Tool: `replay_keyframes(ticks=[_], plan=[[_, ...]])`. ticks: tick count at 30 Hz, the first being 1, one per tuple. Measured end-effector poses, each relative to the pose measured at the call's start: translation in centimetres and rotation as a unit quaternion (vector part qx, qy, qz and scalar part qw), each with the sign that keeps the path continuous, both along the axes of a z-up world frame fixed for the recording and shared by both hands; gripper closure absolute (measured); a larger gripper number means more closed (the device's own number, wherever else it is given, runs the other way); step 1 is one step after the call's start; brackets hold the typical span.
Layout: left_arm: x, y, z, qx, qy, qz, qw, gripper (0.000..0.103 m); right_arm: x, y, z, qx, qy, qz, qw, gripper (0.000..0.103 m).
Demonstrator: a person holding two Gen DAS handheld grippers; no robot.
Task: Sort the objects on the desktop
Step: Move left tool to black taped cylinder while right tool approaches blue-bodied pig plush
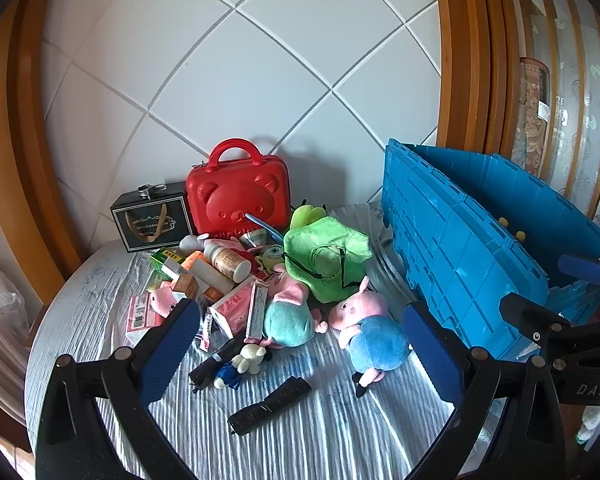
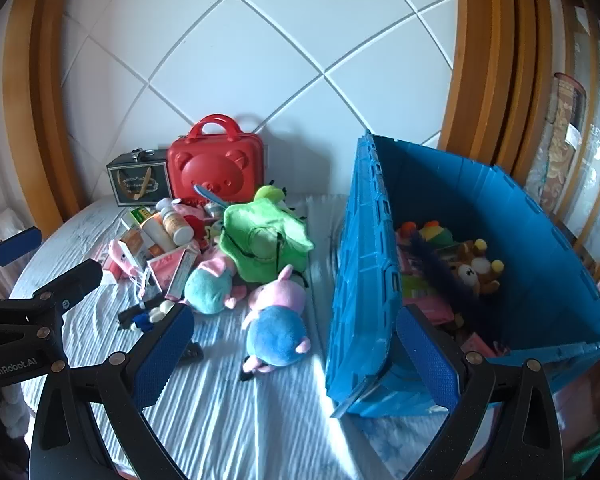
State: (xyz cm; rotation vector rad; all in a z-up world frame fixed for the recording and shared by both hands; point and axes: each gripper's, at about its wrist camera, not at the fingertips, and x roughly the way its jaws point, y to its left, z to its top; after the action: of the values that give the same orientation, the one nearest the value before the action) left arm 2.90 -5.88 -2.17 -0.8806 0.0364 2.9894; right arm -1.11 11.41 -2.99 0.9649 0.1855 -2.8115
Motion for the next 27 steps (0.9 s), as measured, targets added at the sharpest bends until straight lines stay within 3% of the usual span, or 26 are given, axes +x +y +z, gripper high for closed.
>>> replay_keyframes(ticks=[27], plan=[[-2.6,-1.5,-3.2,0.01,-0.037,0.039,0.9985,0.0,-3.7,-1.0,-2.7,0.01,-0.035,0.037,0.999,0.0]])
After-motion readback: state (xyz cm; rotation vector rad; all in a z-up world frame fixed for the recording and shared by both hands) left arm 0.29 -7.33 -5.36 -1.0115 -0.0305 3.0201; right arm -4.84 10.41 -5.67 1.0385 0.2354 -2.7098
